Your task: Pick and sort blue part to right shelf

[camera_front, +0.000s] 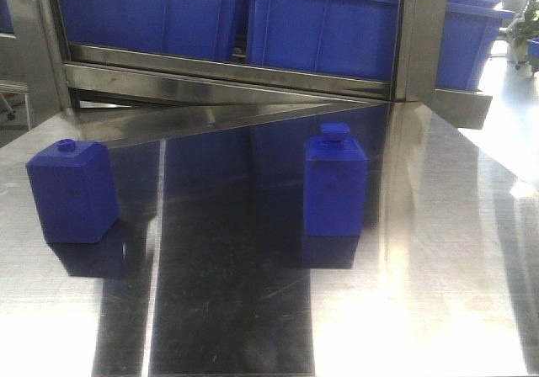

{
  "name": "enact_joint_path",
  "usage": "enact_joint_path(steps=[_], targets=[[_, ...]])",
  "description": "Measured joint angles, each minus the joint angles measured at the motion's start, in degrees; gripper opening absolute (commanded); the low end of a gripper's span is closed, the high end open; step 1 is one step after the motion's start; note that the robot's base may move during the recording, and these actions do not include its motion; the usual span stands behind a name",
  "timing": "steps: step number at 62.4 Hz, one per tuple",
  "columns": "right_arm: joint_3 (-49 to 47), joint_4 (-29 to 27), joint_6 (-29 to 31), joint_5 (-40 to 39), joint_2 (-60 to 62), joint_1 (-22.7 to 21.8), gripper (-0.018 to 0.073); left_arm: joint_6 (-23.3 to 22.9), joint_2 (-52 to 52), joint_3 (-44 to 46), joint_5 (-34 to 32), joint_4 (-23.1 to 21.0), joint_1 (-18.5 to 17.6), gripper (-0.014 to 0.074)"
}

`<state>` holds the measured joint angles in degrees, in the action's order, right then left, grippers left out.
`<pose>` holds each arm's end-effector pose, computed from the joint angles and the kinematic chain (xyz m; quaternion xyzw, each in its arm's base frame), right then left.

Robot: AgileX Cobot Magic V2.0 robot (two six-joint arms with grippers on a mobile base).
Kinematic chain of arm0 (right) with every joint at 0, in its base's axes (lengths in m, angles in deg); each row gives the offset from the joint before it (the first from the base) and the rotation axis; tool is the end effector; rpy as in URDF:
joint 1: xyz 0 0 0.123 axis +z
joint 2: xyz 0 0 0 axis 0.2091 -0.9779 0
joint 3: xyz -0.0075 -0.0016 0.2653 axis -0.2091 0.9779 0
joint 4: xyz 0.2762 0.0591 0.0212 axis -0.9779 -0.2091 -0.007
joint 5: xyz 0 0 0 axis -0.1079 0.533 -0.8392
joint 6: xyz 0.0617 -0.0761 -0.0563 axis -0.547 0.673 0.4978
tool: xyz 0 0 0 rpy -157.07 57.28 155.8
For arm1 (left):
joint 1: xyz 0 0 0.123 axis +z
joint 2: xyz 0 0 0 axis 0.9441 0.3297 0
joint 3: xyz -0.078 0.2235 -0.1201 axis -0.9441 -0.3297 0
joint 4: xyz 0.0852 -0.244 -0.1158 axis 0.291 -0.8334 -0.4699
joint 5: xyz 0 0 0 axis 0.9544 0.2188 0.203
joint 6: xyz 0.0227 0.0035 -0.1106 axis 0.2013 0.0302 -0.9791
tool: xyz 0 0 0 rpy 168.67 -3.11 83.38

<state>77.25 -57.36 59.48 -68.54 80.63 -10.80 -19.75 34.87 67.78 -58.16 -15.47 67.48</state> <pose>0.1302 0.0029 0.2068 0.0052 0.6735 0.0220 0.7388 0.1296 -0.0076 0.2081 0.0072 0.6908 -0.0349 0.7222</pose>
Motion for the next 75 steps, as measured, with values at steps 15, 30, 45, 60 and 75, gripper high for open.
enact_joint_path(steps=[15,30,45,60,75], targets=[[0.0,0.0,0.0,0.0,0.0,0.0,0.0041,0.0,0.0,0.0,0.0,0.0,0.0,0.0134],[0.0,0.0,0.0,0.0,0.0,0.0,0.0041,0.0,0.0,0.0,0.0,0.0,0.0,0.0134],[-4.5,0.0,0.0,9.9,0.0,0.0,0.0041,0.0,0.0,0.0,0.0,0.0,0.0,0.0134],[-12.9,-0.5,0.0,19.5,-1.6,0.0,0.0041,0.0,0.0,0.0,0.0,0.0,0.0,0.0134],[-18.2,-4.5,0.0,25.3,-11.6,0.0,0.0041,0.0,0.0,0.0,0.0,0.0,0.0,0.0134]])
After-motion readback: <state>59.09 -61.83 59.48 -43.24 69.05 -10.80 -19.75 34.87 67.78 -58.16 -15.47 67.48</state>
